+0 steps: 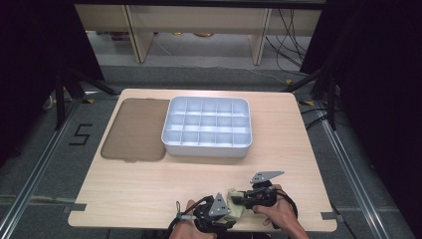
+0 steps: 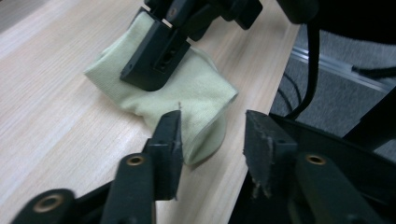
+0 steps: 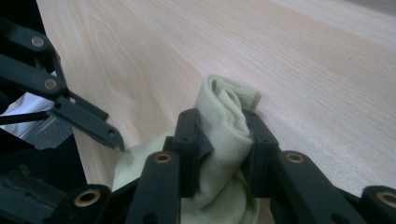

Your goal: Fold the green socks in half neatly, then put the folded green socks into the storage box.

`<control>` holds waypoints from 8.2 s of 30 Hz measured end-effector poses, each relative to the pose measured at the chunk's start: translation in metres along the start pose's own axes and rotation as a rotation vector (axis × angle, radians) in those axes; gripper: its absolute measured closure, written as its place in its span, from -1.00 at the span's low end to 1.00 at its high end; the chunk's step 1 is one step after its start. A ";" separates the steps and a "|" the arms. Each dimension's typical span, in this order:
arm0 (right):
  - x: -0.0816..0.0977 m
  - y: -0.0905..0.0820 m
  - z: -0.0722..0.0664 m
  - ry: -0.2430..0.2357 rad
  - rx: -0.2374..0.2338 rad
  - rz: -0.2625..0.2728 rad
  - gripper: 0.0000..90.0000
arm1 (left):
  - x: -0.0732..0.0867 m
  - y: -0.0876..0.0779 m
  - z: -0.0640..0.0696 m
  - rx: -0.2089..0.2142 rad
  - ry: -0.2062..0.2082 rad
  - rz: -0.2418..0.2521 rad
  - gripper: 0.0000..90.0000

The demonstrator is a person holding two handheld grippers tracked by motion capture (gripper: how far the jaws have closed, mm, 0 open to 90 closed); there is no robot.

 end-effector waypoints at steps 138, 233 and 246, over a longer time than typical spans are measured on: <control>-0.088 -0.077 0.023 -0.204 0.326 0.294 0.62 | 0.069 -0.077 -0.077 -0.272 -0.146 -0.041 -0.43; -0.156 0.001 0.077 -0.279 0.573 0.019 0.59 | 0.070 -0.077 -0.077 -0.271 -0.149 -0.044 -0.44; -0.146 0.012 0.080 -0.301 0.572 -0.024 0.59 | 0.070 -0.077 -0.077 -0.271 -0.144 -0.049 -0.44</control>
Point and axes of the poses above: each handheld gripper's, and its own axes: y roughly forward along the jaws, x roughly out of its underside, z roughly to its right, the point moved 2 cm from there along y, roughly forward along the jaws, and after that the axes turned 3 degrees about -x, right-handed, at the moved point
